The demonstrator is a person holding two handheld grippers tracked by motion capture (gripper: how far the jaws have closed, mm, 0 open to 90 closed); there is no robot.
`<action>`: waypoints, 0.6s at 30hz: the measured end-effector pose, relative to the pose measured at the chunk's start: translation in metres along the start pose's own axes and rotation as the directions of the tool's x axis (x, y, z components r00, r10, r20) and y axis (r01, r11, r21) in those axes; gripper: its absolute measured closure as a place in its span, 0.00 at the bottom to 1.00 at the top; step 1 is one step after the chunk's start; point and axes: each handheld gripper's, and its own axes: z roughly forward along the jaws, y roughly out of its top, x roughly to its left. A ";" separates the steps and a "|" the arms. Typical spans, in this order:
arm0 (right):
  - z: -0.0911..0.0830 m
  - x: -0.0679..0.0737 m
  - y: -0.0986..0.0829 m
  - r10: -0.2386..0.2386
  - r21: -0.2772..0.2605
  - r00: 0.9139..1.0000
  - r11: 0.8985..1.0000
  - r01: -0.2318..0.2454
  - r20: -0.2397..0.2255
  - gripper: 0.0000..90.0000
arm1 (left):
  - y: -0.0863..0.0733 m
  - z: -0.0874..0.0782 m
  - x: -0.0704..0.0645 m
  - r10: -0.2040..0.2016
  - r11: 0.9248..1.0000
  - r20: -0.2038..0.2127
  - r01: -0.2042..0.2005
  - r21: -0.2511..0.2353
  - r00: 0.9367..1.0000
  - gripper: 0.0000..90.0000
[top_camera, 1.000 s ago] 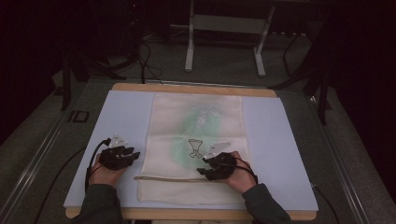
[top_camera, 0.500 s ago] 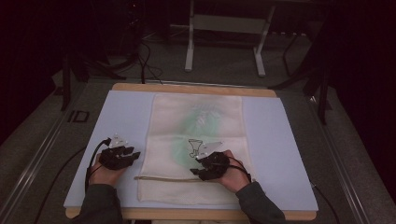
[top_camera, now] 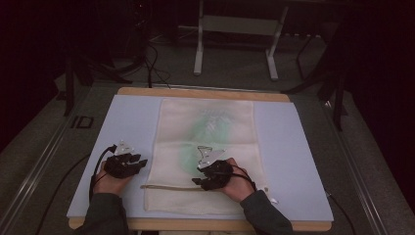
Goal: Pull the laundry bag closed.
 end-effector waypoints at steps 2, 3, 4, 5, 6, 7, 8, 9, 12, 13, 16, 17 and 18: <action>0.001 0.001 0.001 -0.005 0.001 1.000 1.000 0.005 -0.002 0.60 | 0.000 0.000 0.000 0.000 1.000 0.000 0.000 -0.001 1.000 0.68; 0.001 0.001 0.002 -0.003 0.001 1.000 1.000 0.003 -0.003 0.60 | 0.000 0.000 0.000 0.000 1.000 -0.001 0.000 0.000 1.000 0.68; 0.002 0.001 0.003 -0.007 -0.002 1.000 1.000 0.007 -0.004 0.60 | 0.000 0.000 0.000 0.000 1.000 0.000 0.000 0.000 1.000 0.69; 0.002 0.002 0.003 -0.007 -0.004 1.000 1.000 0.006 -0.006 0.60 | 0.000 0.000 0.000 0.001 1.000 -0.001 -0.001 0.001 1.000 0.69; 0.003 0.002 0.004 -0.007 -0.003 1.000 1.000 0.007 -0.008 0.60 | 0.000 0.000 0.000 0.001 1.000 -0.001 -0.001 0.002 1.000 0.69; 0.003 0.002 0.005 -0.008 -0.005 1.000 1.000 0.008 -0.009 0.60 | 0.000 0.000 0.000 0.002 1.000 -0.001 -0.002 0.003 1.000 0.69; 0.004 0.003 0.005 -0.011 -0.005 1.000 1.000 0.011 -0.011 0.60 | 0.000 0.000 0.000 0.001 1.000 -0.001 -0.001 0.003 1.000 0.69; 0.004 0.003 0.006 -0.011 -0.004 1.000 1.000 0.011 -0.010 0.60 | 0.000 0.000 0.000 0.001 1.000 -0.001 -0.001 0.003 1.000 0.69; 0.007 0.004 0.008 -0.017 -0.004 1.000 1.000 0.017 -0.013 0.61 | 0.000 0.000 0.000 -0.001 1.000 0.001 0.001 0.001 1.000 0.69; 0.007 0.005 0.009 -0.018 -0.004 1.000 1.000 0.018 -0.016 0.61 | 0.000 0.000 0.000 0.000 1.000 0.001 0.000 0.001 1.000 0.69; 0.008 0.006 0.011 -0.021 -0.009 1.000 1.000 0.021 -0.020 0.61 | 0.000 0.000 0.000 0.000 1.000 0.000 0.000 0.002 1.000 0.69; 0.009 0.006 0.012 -0.024 -0.010 0.999 1.000 0.024 -0.023 0.60 | 0.000 0.000 0.000 0.001 1.000 0.000 -0.001 0.003 1.000 0.69; 0.009 0.007 0.013 -0.021 -0.009 1.000 1.000 0.021 -0.023 0.60 | 0.000 0.000 0.000 0.000 1.000 -0.001 0.000 0.003 1.000 0.69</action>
